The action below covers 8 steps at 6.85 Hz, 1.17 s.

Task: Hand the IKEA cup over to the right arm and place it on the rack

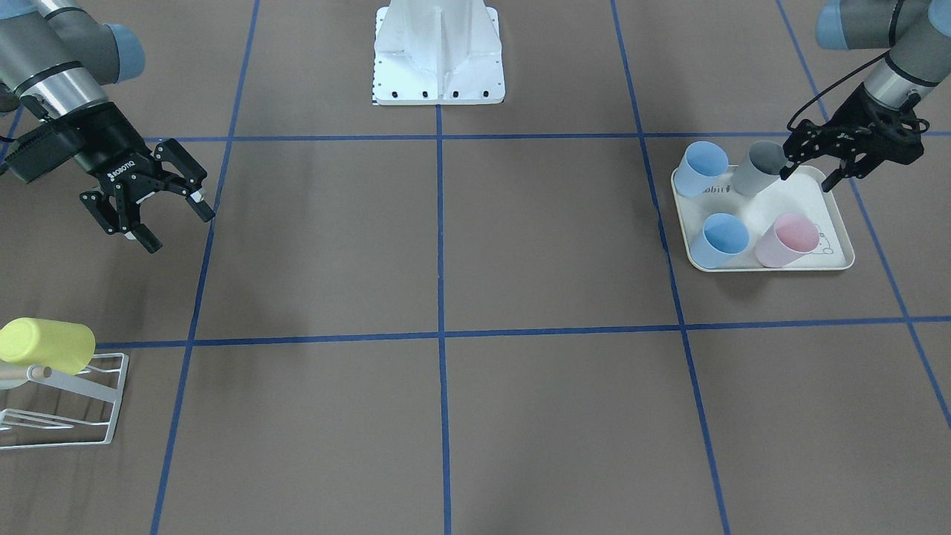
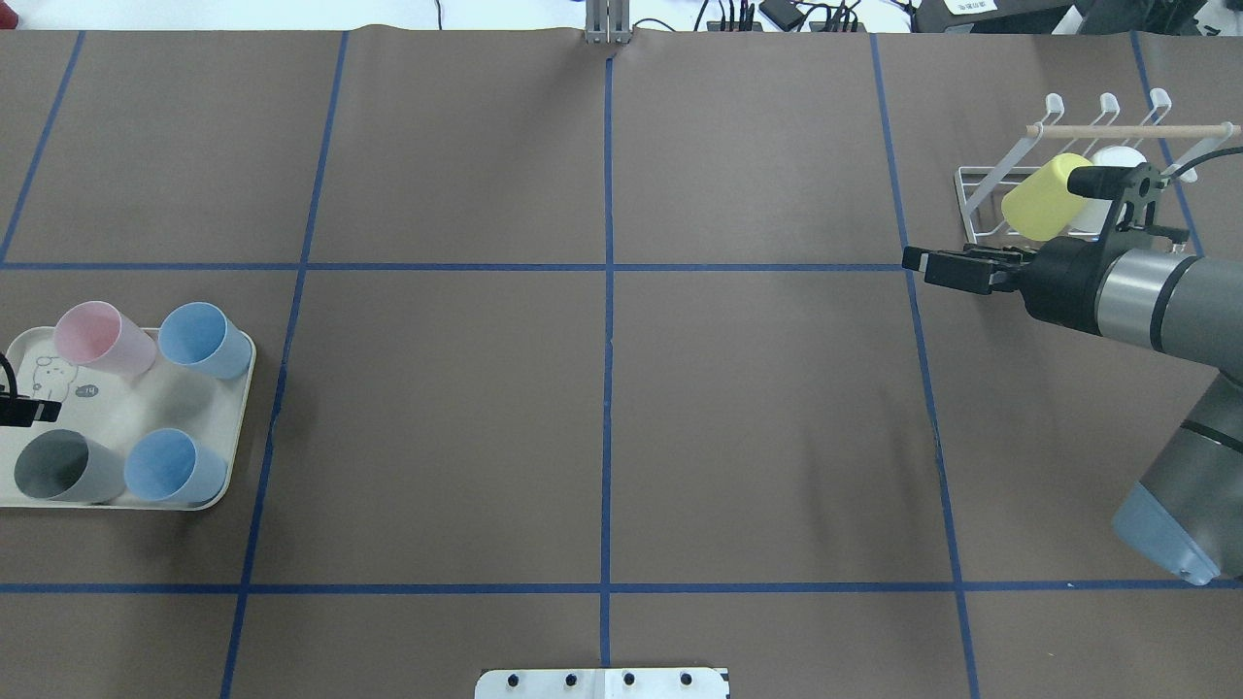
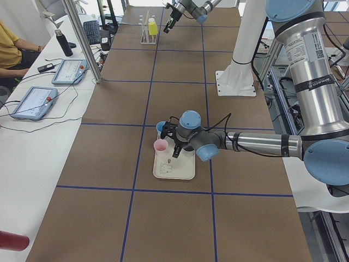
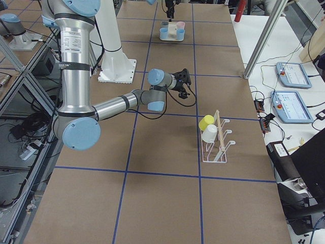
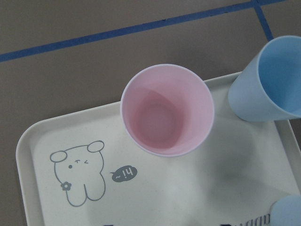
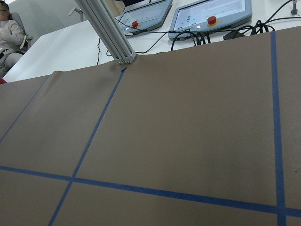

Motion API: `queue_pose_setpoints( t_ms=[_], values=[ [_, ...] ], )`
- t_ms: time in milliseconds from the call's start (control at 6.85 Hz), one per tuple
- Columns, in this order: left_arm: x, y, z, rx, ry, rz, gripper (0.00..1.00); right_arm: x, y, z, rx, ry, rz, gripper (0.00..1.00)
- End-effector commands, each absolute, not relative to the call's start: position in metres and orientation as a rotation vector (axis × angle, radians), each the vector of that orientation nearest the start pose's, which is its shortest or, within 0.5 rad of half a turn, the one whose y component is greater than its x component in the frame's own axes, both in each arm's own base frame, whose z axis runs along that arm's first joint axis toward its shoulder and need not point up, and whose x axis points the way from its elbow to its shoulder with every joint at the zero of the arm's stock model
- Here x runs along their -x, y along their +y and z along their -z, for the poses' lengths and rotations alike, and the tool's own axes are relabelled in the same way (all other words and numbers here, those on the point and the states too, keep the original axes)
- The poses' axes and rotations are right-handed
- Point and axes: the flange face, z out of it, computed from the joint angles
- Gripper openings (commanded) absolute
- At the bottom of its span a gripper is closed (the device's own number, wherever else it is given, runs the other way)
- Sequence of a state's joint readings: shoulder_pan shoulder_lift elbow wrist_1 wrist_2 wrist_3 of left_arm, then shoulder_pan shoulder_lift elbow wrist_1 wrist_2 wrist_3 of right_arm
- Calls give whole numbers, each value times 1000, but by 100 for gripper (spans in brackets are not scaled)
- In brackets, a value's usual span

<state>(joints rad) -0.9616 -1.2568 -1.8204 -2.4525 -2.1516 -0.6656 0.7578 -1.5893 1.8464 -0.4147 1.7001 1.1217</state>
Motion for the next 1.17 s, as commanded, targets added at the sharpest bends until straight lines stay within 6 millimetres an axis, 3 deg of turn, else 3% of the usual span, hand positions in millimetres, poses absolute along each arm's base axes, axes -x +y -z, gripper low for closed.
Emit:
queue_pose_setpoints(
  t_ms=[0,730,1022],
  values=[
    [-157,-356,-577,-292,917,-194,81,271,-420,-406,-712,-1222,-165,100],
    [-174,-338,-592,-222,916,-244,80,276,-424,-407,-711,-1218,-164,100],
    [-176,-336,-592,-218,916,-249,71,279,-427,-400,-719,-1231,-163,100]
  ],
)
